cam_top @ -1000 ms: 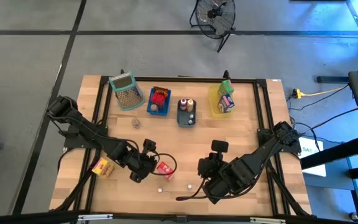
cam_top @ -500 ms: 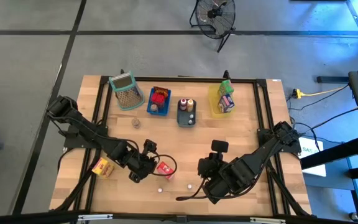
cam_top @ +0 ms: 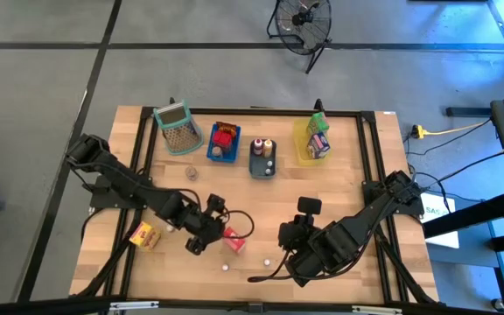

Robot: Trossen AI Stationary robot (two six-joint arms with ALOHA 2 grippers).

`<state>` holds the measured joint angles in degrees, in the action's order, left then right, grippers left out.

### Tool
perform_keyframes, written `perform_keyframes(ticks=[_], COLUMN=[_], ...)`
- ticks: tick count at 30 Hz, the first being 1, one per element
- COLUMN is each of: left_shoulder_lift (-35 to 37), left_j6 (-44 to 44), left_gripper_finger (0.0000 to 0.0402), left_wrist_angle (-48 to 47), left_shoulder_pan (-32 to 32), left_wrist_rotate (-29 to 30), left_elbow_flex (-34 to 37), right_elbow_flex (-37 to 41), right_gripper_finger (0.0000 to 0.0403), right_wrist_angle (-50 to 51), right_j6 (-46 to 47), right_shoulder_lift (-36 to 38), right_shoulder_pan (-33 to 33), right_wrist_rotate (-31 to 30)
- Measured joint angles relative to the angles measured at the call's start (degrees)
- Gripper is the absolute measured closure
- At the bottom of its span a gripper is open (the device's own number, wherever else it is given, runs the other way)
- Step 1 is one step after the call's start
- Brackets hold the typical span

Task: Pick & Place Kitchen Items
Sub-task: Put the red cereal box into the yellow bin

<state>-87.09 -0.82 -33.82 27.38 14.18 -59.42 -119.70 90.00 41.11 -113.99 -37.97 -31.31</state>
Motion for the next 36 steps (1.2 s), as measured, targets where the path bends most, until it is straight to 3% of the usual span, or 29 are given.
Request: perform_keyframes(ticks=[16, 36], left_shoulder_lift=[0.0, 0.0], left_j6=[-3.4, -2.97], left_gripper_finger=[0.0011, 0.001], left_wrist_angle=[5.95, 10.72], left_shoulder_pan=[-1.66, -1.68], left_wrist_rotate=[-6.68, -5.3], left_elbow_flex=[-0.01, -0.01], right_elbow_flex=[-0.01, -0.02], right_gripper_finger=[0.0298, 0.0298], right_wrist_angle=[0.0, -0.02], right_j6=[-0.01, -0.01], right_shoulder_lift=[0.0, 0.0], right_shoulder_pan=[0.02, 0.02], right_wrist_rotate=[-0.17, -0.15])
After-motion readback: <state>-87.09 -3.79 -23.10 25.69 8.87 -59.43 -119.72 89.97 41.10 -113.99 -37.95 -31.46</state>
